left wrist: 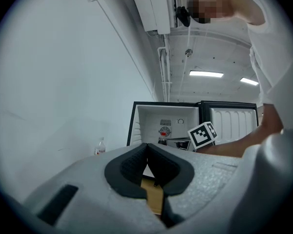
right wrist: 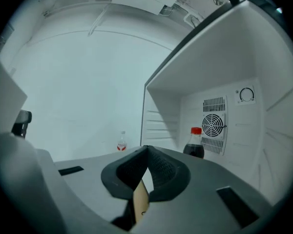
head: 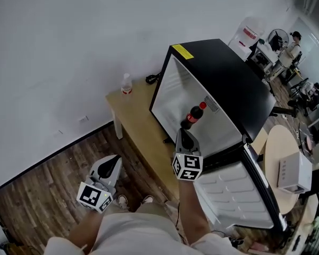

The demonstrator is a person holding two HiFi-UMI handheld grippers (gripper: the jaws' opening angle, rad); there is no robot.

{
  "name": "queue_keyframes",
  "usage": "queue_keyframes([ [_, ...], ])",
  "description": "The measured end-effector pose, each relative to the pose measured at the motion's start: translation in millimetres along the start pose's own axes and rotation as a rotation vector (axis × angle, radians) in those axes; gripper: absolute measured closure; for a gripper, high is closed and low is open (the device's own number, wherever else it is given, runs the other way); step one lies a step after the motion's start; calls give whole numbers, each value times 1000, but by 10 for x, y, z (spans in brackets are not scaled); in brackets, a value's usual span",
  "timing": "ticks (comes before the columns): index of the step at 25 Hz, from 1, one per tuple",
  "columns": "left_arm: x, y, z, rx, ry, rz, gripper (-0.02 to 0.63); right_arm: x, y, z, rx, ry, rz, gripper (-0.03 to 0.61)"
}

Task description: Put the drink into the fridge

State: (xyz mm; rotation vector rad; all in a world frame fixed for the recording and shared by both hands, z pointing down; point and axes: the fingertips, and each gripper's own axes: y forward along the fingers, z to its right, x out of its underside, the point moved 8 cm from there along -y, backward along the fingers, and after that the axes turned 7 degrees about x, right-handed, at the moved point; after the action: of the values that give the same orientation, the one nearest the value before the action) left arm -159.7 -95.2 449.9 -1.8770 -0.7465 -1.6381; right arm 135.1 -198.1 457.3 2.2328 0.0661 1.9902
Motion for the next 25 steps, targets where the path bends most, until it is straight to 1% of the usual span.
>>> queue_keyframes([
  [4, -141, -101, 13, -7, 49, 31, 598, -228, -242, -97, -44, -31, 50, 578],
  [8, -305, -166, 30, -9, 93, 62, 598, -454, -520, -139, -89, -18, 120, 578],
  [16, -584, -237, 24, -19, 143, 111, 598, -793, -1048, -124, -193, -12, 230, 578],
  [19, -652, -246, 17, -22, 152, 115, 598, -865, -1239, -58, -202, 4, 258, 578],
  [25, -755, -236, -9, -33, 162, 132, 598, -908, -1502, 13, -210, -9, 282, 578],
])
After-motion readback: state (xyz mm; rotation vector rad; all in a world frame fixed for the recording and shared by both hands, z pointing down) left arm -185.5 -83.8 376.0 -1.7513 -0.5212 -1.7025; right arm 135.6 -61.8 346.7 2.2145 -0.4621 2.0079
